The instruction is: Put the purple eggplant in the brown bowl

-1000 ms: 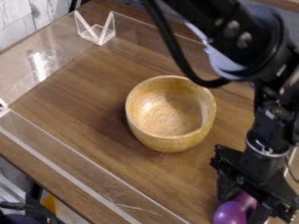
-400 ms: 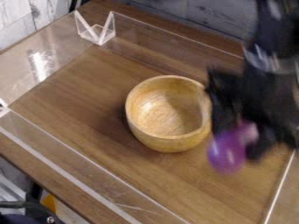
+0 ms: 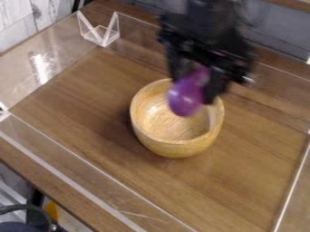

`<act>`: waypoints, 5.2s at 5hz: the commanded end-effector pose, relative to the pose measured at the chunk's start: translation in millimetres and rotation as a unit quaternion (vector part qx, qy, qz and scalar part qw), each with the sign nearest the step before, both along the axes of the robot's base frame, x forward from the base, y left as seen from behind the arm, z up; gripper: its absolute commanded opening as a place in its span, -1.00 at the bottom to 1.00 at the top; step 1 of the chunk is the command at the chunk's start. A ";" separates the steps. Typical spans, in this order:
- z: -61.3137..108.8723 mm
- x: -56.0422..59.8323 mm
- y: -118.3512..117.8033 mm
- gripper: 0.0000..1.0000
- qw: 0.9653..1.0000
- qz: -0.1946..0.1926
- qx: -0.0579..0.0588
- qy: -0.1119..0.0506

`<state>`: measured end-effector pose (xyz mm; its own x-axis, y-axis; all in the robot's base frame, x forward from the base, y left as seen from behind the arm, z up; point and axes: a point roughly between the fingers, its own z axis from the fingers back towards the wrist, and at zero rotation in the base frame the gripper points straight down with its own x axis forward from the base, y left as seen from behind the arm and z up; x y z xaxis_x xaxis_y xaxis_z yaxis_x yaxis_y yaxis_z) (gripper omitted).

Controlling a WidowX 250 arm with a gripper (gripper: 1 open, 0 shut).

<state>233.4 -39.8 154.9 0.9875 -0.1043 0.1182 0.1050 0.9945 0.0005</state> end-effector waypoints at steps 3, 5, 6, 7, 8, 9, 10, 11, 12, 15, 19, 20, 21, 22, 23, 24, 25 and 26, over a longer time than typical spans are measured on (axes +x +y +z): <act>-7.4 5.8 -43.3 -1.00 0.998 -0.052 0.009 -0.046; -16.1 10.2 -28.0 -1.00 0.998 -0.041 0.000 -0.050; -20.8 15.4 -9.1 -1.00 0.998 -0.030 -0.003 -0.061; -25.6 22.0 1.3 -1.00 0.997 -0.027 -0.005 -0.076; -26.4 24.6 -0.2 -1.00 0.996 -0.031 -0.006 -0.088; -29.1 21.9 1.6 -1.00 0.996 -0.028 -0.003 -0.084; -34.8 16.6 5.7 -1.00 0.997 -0.024 0.001 -0.077; -43.5 12.3 7.9 -1.00 0.997 -0.022 0.004 -0.071; -48.6 11.1 8.6 -1.00 0.997 -0.018 0.006 -0.068; -53.6 8.4 9.5 1.00 0.998 -0.009 0.008 -0.058; -55.0 5.8 9.6 -1.00 0.999 0.002 0.008 -0.046; -54.2 5.8 9.0 -1.00 0.999 0.004 0.007 -0.045; -53.8 5.8 8.7 -1.00 0.999 0.005 0.005 -0.043; -53.2 6.0 8.6 -1.00 0.999 0.007 0.004 -0.042; -52.3 6.1 8.9 -1.00 0.999 0.008 0.003 -0.041; -51.6 6.3 8.7 -1.00 0.999 0.009 0.002 -0.040; -50.4 6.4 9.1 -1.00 0.999 0.011 0.001 -0.039; -49.4 6.4 9.6 -1.00 0.999 0.012 0.001 -0.038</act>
